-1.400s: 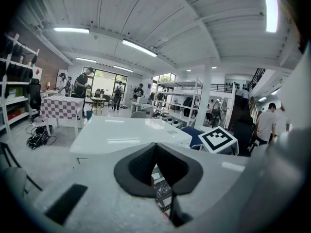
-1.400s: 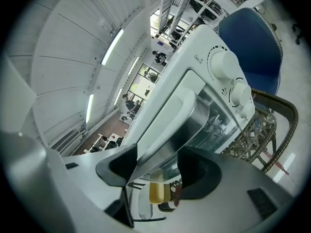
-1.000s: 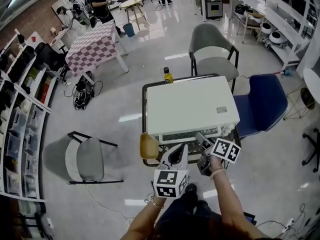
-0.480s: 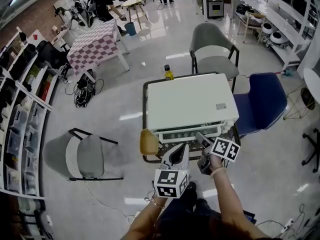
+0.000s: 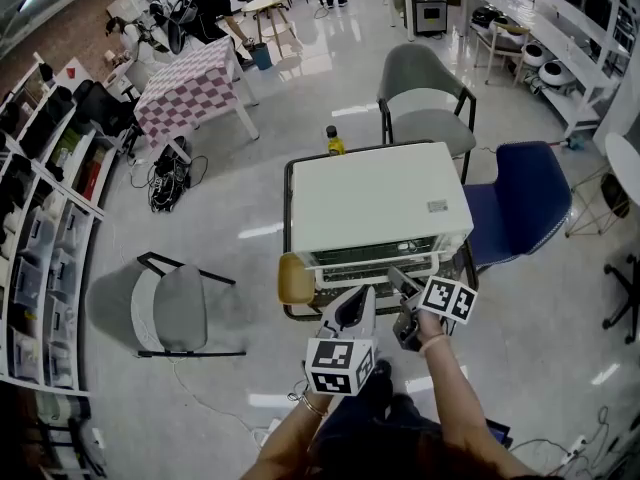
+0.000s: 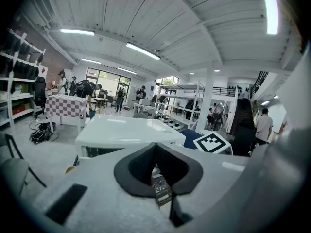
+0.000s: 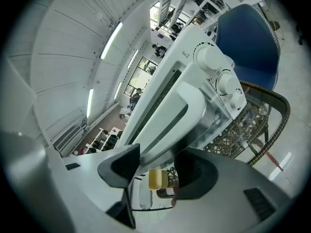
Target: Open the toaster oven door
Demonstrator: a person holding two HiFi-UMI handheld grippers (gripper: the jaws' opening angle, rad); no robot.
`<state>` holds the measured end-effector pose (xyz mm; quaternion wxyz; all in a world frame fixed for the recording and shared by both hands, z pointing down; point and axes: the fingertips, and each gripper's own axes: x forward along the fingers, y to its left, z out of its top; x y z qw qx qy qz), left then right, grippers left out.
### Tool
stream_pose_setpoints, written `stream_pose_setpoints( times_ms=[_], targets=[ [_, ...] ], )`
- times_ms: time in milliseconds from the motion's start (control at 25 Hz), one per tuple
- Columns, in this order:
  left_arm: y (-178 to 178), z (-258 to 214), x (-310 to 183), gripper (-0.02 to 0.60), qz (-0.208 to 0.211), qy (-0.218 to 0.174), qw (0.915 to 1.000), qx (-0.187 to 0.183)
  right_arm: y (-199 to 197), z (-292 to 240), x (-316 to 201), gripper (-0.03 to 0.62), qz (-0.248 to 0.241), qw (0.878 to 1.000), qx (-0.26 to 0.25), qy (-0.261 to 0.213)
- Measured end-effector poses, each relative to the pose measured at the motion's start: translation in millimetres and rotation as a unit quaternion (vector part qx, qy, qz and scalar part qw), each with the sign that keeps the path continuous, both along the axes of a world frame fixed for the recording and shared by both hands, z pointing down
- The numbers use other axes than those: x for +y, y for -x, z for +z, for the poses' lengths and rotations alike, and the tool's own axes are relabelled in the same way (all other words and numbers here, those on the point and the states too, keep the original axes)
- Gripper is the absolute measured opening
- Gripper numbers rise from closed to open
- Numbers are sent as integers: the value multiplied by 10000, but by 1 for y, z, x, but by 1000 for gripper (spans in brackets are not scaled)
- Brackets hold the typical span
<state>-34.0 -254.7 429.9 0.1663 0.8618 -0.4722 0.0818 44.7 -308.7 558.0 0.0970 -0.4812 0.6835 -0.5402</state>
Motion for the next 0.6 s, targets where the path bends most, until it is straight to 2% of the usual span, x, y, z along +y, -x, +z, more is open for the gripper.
stream_pose_setpoints(
  times_ms=[600],
  targets=[
    [1,2,25,14,-116,-7,9999,8,3,14,32,218,-161,9998,31,113]
  ],
)
